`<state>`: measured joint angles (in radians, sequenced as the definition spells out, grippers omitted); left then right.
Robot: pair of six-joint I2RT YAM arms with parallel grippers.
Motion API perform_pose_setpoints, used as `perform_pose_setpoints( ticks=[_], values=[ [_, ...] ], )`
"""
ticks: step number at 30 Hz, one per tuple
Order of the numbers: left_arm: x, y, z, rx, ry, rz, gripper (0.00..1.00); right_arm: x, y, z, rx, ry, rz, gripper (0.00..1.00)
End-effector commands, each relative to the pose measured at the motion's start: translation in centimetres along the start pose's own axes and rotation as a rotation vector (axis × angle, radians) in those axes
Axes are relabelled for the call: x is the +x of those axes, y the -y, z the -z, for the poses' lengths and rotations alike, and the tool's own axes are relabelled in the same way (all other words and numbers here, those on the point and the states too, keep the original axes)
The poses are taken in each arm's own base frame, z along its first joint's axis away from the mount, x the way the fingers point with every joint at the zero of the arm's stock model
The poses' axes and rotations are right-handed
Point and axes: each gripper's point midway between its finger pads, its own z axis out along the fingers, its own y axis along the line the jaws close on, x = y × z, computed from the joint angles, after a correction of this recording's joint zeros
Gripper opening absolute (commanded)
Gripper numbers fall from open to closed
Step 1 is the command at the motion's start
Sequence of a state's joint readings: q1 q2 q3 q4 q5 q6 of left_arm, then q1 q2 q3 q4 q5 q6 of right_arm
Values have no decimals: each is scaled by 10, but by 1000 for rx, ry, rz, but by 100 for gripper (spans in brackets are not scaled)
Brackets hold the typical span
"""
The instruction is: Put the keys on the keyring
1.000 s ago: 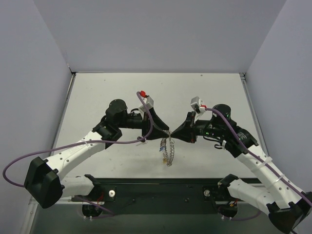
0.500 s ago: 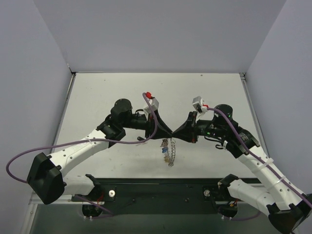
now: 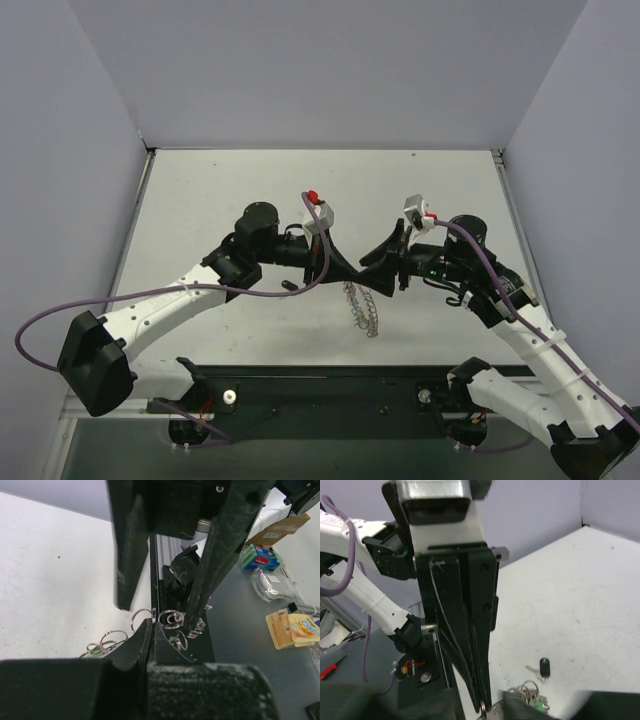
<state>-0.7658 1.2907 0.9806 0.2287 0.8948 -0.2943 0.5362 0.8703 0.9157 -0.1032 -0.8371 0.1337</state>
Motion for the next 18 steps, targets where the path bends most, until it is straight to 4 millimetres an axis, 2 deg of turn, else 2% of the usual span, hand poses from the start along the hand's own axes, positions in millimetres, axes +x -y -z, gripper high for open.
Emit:
perform_pose_setpoints(
  ticks=[1, 3, 4, 6, 8, 11, 15, 17, 18],
  values=[
    [-22, 9, 1, -30, 62, -79, 0, -42, -3, 10, 32, 155, 106, 60],
    [-25, 12, 5, -43, 87, -84, 0, -48, 1, 16, 84, 187, 111, 76],
    [-30, 12, 6, -56, 108, -98, 0, -48, 2, 18, 95, 193, 110, 80],
    [-31, 15, 10, -60, 129, -110, 0, -52, 4, 23, 121, 218, 115, 84],
    [-39, 19, 13, -65, 164, -133, 0, -52, 3, 25, 119, 222, 115, 84],
    [-43, 20, 15, -76, 182, -134, 0, -52, -4, 25, 84, 218, 119, 76],
    [-45, 22, 16, -71, 192, -130, 0, -49, -15, 22, 17, 197, 109, 53],
    [-47, 24, 16, -64, 202, -129, 0, -46, -19, 20, -21, 181, 101, 48],
    [-48, 25, 17, -63, 206, -130, 0, -47, -21, 20, -31, 179, 100, 41]
  ],
)
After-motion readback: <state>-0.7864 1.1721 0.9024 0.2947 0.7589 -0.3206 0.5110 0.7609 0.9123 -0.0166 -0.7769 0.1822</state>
